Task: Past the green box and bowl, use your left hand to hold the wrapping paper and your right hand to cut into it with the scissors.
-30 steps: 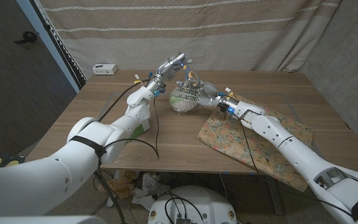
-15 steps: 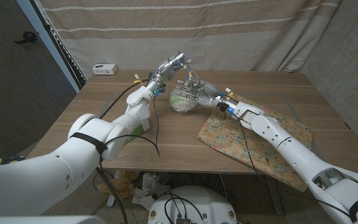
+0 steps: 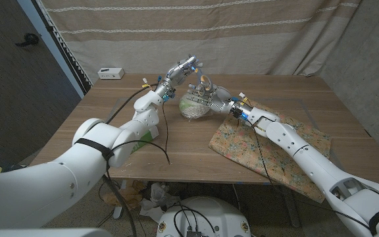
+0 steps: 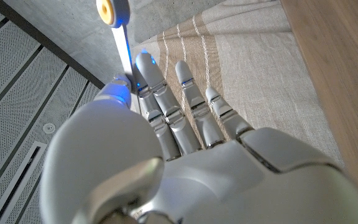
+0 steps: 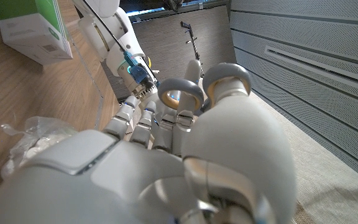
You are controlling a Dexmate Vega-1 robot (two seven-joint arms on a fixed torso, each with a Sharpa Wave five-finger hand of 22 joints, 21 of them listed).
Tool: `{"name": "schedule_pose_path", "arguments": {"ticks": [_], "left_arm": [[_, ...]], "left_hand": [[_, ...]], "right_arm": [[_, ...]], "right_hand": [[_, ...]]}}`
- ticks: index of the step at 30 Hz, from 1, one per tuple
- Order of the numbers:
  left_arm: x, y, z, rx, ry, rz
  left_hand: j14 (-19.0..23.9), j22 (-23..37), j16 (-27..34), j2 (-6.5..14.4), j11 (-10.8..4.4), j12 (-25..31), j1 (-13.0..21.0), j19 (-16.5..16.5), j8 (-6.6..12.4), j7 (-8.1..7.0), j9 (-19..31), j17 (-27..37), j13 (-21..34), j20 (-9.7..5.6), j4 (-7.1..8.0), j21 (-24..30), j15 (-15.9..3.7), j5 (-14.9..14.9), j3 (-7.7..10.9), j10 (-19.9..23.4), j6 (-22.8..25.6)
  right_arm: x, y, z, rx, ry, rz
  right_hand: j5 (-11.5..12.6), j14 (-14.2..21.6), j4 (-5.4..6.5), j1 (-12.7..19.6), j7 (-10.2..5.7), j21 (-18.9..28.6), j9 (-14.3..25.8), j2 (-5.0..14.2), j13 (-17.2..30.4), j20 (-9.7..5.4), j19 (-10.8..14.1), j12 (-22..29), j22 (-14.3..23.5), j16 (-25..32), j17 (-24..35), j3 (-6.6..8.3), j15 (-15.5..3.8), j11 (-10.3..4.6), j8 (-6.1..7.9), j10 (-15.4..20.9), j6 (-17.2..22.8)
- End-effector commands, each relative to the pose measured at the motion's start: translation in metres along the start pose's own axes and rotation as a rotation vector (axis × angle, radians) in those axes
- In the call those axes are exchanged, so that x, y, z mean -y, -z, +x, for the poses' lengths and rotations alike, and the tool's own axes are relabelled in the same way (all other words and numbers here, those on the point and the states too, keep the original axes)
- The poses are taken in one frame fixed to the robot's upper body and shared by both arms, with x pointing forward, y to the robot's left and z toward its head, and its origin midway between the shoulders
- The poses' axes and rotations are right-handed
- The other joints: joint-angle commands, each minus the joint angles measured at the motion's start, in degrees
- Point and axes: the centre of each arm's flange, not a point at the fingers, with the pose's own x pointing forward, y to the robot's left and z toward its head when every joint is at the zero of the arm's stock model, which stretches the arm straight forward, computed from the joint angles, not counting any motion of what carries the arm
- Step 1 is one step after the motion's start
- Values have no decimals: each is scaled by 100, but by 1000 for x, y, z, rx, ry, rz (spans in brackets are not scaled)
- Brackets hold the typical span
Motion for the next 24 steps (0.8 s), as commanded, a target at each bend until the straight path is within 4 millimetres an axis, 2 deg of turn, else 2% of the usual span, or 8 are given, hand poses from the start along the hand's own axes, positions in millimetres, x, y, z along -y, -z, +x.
{"name": "schedule_pose_path", "arguments": {"ticks": [1, 3, 5, 8, 15, 18, 20, 24], "left_arm": [[1, 0, 0, 5, -2, 6], [2, 0, -1, 8, 0, 10], [2, 0, -1, 8, 3, 8], [3, 1, -1, 13, 2, 5], [3, 0, -2, 25, -1, 7], [4, -1, -3, 46, -17, 8], [5, -1, -5, 65, -31, 5], [5, -1, -8, 87, -50, -3]], "left_hand": [[-3, -2, 1, -8, -30, 64, 23, -16, -25, -191, 16, 26, 12, -8, -768, 41, -654, 8, 1328, 2, 181], [5, -5, 7, -46, -29, 81, 15, 2, -47, -192, 12, 27, 10, -41, -784, 47, -656, -5, 1364, 26, 157], [56, -18, 23, -489, -42, 26, -501, 15, -279, -268, -2, 20, -159, -97, -678, 43, -625, -62, 1281, 46, -167], [-8, -22, 9, -744, -62, 4, -1001, -16, -414, -291, -7, -11, -241, -89, -544, 23, -613, -11, 1251, 14, -172], [-143, -22, -11, -908, -78, -85, -1349, -43, -570, -314, -6, -36, -358, -63, -480, 4, -602, 49, 1258, -114, -228], [-390, -21, 18, -944, -77, -545, -1536, -57, -795, -341, -11, -57, -679, -34, -524, -10, -596, 134, 1417, -668, -397], [-590, -29, 130, -940, -74, -1276, -1719, -55, -968, -354, -7, -69, -1103, -28, -604, -24, -598, 179, 1661, -1135, -826], [-969, -38, 28, -1076, 30, -1996, -1936, -11, -1090, -390, -7, -201, -1465, -2, -725, -27, -576, 180, 1774, -1896, -1484]], "right_arm": [[0, -3, -1, -2, -3, -1], [0, -3, -1, -6, 2, -2], [0, -4, -2, -4, 0, 1], [0, -4, -3, -2, 7, 15], [-1, -4, -4, -2, 0, 6], [-2, -4, -4, -1, -7, 18], [-2, -4, -4, -5, -1, 9], [-3, -3, -4, -9, -7, 13]], "right_hand": [[-43, 188, 37, 19, -521, 6, 102, 6, 53, 17, 58, 151, 35, 0, 36, 100, -121, -55, 93, 406, 429], [-73, 320, 52, -6, -524, 5, 153, -7, 93, 32, 74, 214, 37, 17, 46, 140, -165, -134, 151, 569, 405], [-110, 444, 76, -38, -552, -2, 195, 14, 154, 31, 80, 323, 39, 36, 58, 198, -267, -248, 192, 844, 328], [-177, 592, 107, -109, -588, -12, 144, 35, 291, 14, 91, 454, 43, 58, 77, 280, -452, -347, 207, 1129, 255], [-325, 803, 176, -258, -664, 56, 87, 113, 624, -64, 300, 692, 61, 117, 200, 391, -843, -478, 255, 1304, 143], [-381, 867, 177, -270, -713, 108, 38, 166, 774, -126, 428, 741, 76, 187, 308, 431, -888, -479, 242, 1130, 106], [-429, 868, 166, -265, -727, 143, 19, 178, 885, -184, 499, 808, 94, 229, 387, 442, -916, -504, 243, 1068, 93], [-543, 1012, 139, -228, -782, 229, 61, 226, 1184, -350, 619, 1013, 156, 418, 631, 486, -1002, -497, 269, 931, 4]]}}
